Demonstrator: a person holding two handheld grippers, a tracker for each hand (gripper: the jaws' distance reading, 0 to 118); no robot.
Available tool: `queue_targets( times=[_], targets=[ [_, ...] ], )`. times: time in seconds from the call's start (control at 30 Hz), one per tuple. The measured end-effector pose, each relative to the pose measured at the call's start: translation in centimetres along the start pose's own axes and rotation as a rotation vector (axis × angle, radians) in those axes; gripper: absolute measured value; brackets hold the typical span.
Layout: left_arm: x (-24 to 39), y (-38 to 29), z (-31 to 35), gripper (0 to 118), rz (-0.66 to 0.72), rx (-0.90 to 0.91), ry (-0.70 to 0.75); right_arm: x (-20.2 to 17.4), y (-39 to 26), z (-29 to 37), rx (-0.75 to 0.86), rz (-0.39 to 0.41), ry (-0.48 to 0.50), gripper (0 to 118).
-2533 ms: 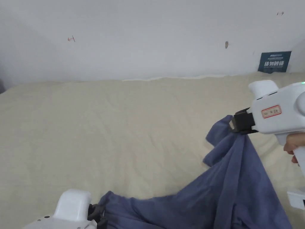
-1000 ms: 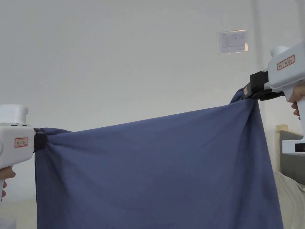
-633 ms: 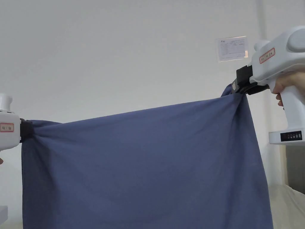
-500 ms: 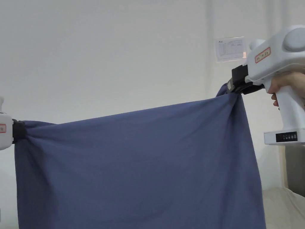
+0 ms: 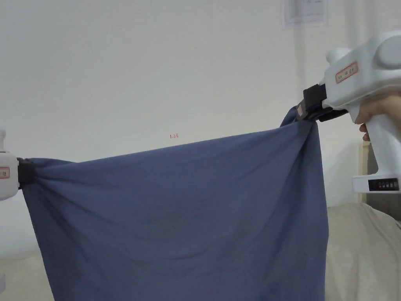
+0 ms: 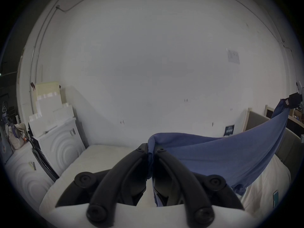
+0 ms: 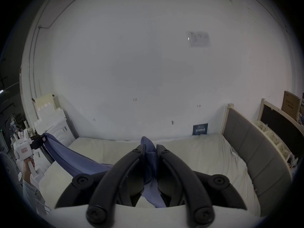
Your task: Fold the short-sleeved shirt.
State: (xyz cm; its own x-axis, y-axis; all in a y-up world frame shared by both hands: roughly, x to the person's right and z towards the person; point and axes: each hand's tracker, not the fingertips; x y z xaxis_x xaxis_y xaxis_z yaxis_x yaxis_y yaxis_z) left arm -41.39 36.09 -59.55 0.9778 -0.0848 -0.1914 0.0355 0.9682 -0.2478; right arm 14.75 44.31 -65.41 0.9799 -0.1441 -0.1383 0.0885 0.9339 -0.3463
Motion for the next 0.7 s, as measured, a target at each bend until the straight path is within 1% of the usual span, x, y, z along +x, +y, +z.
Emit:
queue_targets(
  times=[0.07, 0.1, 0.13, 0.23, 0.27, 0.3, 0.33, 0.4, 0.43, 0.47, 0.5, 0.53, 0.57, 0.6, 0.63, 0.67, 0.7],
  targets=[
    [0.3, -2.8, -2.0, 7, 0.011, -0.055, 0.005, 0.3, -2.1, -1.0, -0.047, -0.052, 0.021, 13],
    [0.5, -4.1, -2.7, 7, 0.023, -0.077, -0.004, 0.4, -3.0, -1.4, -0.065, -0.068, 0.031, 13],
    [0.7, -5.7, -3.4, 7, 0.036, -0.086, -0.021, 0.5, -5.3, -2.9, -0.098, -0.078, 0.021, 13],
    [1.2, -11.0, -4.9, 7, 0.042, -0.123, -0.039, 0.9, -10.2, -4.8, -0.184, -0.049, -0.017, 13],
    [1.5, -14.2, -4.9, 7, 0.039, -0.130, -0.028, 1.8, -13.5, -6.6, -0.195, -0.059, -0.022, 13],
    [1.5, -16.4, -5.2, 7, 0.008, -0.174, -0.060, 2.2, -15.4, -7.2, -0.245, -0.075, -0.009, 13],
    [1.9, -19.0, -5.0, 7, -0.009, -0.227, -0.057, 2.8, -17.7, -7.7, -0.273, -0.117, 0.001, 13],
    [1.9, -24.0, -4.6, 7, 0.008, -0.264, -0.068, 4.2, -24.0, -8.5, -0.293, -0.163, 0.024, 13],
    [1.8, -26.5, -4.4, 7, 0.056, -0.288, -0.069, 4.7, -26.6, -8.6, -0.301, -0.183, 0.030, 13],
    [1.6, -29.0, -4.5, 7, 0.106, -0.306, -0.092, 5.1, -28.9, -8.8, -0.352, -0.205, 0.017, 13],
    [1.4, -30.4, -4.4, 7, 0.127, -0.337, -0.127, 5.4, -30.8, -8.7, -0.409, -0.220, 0.003, 13],
    [1.1, -31.9, -4.5, 7, 0.124, -0.384, -0.145, 5.5, -33.4, -7.9, -0.455, -0.248, -0.017, 13],
    [1.1, -33.2, -4.4, 7, 0.113, -0.440, -0.121, 5.9, -35.5, -7.3, -0.481, -0.252, -0.017, 13],
    [1.2, -33.7, -3.9, 7, 0.088, -0.488, -0.129, 6.1, -36.8, -6.6, -0.477, -0.248, 0.001, 13],
    [1.1, -34.7, -3.0, 7, 0.069, -0.477, -0.122, 6.2, -38.1, -5.9, -0.479, -0.256, -0.002, 13],
    [1.1, -35.3, -1.9, 7, 0.088, -0.461, -0.095, 7.0, -39.6, -5.5, -0.496, -0.273, -0.003, 13],
    [0.9, -35.7, -1.2, 7, 0.107, -0.463, -0.105, 7.1, -40.4, -4.7, -0.497, -0.290, 0.016, 13]
  ],
)
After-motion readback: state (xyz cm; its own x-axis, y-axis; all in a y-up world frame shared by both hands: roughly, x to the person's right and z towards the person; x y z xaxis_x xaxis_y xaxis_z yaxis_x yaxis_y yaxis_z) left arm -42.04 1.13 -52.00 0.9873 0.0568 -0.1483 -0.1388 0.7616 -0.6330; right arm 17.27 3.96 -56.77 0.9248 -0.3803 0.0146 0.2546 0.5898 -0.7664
